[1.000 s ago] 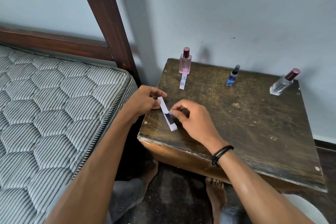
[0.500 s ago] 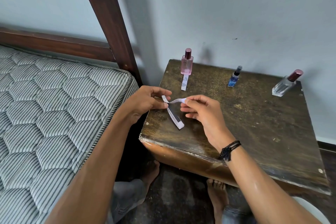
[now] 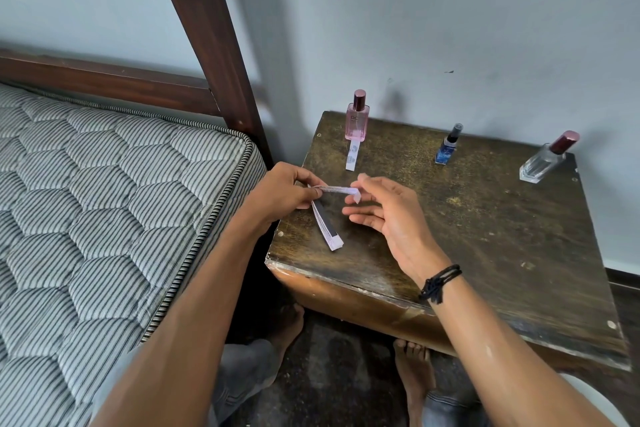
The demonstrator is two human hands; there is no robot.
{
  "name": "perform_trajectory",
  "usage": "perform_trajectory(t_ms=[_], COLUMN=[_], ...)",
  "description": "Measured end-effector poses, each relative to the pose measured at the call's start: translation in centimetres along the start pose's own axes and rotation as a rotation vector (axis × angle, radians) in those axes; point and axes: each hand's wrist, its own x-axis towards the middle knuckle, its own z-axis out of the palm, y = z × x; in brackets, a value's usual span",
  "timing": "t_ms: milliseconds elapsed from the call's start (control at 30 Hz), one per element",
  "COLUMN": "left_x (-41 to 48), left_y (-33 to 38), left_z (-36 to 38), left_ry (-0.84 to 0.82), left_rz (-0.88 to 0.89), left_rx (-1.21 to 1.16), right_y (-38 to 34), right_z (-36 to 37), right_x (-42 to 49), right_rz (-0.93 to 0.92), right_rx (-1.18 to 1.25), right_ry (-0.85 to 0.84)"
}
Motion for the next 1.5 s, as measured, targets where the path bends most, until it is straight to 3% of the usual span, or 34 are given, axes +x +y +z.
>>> perform_trajectory(t_ms=[233,467,533,667,833,1100,1500], left_x=[0.2,0.5,0.6,0.6,0.3,0.1,-0.4], left_y=[0.0,-0.4,-0.4,-0.3,0.0,0.1,0.5], left_z=[0.3,0.4,0.5,0.6,0.7,0.8,1.0], left_ry=[-0.018,0.038,0.053,0.081,0.065,0.063,0.014], left_rz=[0.154,0.161,0.174,0.198,0.163,0.031,-0.028], left_rx=[0.212,0.150,0.150,0.191,0.220,0.076,-0.014], right_y=[0.1,0.1,0.2,1.2,1.9,1.5,1.0], right_z=[-0.1,-0.4,-0.4,-0.3,-0.2,-0.6,-0.7], right_x=[0.1,0.3,0.2,0.0,0.2,0.6,0.6], right_rz=[0.035,0.031,-0.088,-0.421,-0.665,-0.548,-0.380], right_rx=[-0.052,-0.046,-0.185,-0.796,-0.928,-0.857,-0.781], right_ry=[0.007,-0.031,-0.083,-0.108,0.055,0.125,0.207])
